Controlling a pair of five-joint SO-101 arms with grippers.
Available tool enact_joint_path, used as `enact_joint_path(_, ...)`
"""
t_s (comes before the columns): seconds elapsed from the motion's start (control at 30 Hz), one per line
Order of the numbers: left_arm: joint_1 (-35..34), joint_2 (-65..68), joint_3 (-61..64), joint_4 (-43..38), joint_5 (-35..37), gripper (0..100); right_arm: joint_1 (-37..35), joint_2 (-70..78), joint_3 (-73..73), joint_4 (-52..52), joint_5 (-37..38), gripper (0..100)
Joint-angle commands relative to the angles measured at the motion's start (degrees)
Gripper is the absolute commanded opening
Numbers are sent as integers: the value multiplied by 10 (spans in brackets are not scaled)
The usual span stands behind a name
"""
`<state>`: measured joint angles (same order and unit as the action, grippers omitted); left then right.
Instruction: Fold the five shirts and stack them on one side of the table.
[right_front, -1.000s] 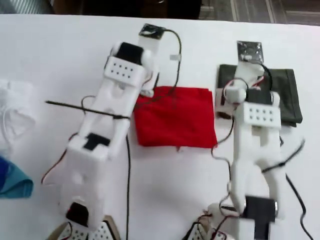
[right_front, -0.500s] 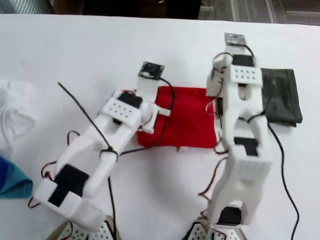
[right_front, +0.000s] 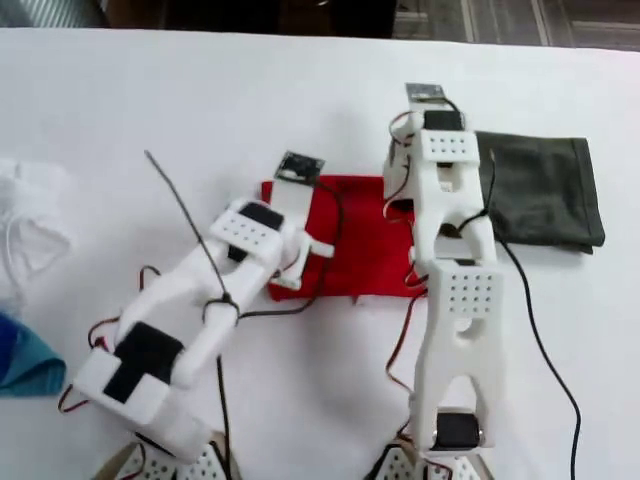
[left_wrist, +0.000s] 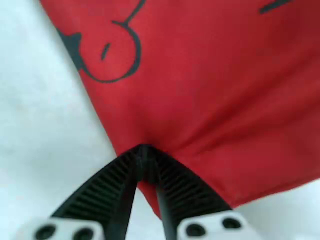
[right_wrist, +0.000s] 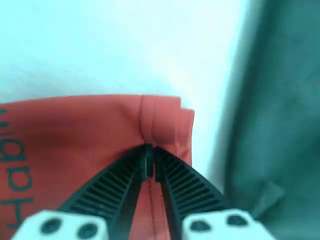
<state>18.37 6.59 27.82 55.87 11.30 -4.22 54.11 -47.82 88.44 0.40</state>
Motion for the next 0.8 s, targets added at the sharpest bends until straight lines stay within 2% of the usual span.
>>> enact_joint_path(0.0, 2, 7, 2, 1, 4, 26, 1, 9, -33, 4, -2, 19)
enact_joint_path(0.23, -10, 6, -9, 6, -12, 26, -3, 15, -42, 12, 0, 19)
enact_joint_path(0.43, -77, -7, -59, 88, -25, 25, 2, -39, -113, 100, 0, 21)
enact_joint_path(0.53, -85, -49, -89, 122, -87, 25, 3, -65, -130, 127, 25, 60)
enact_joint_path(0.67, -85, -131, -107, 145, -98, 25, 9, -107, -61, 130, 35, 157)
enact_joint_path(0.77, -91, -181, -102, 146, -98, 25, 8, -155, 25, 130, 31, 130)
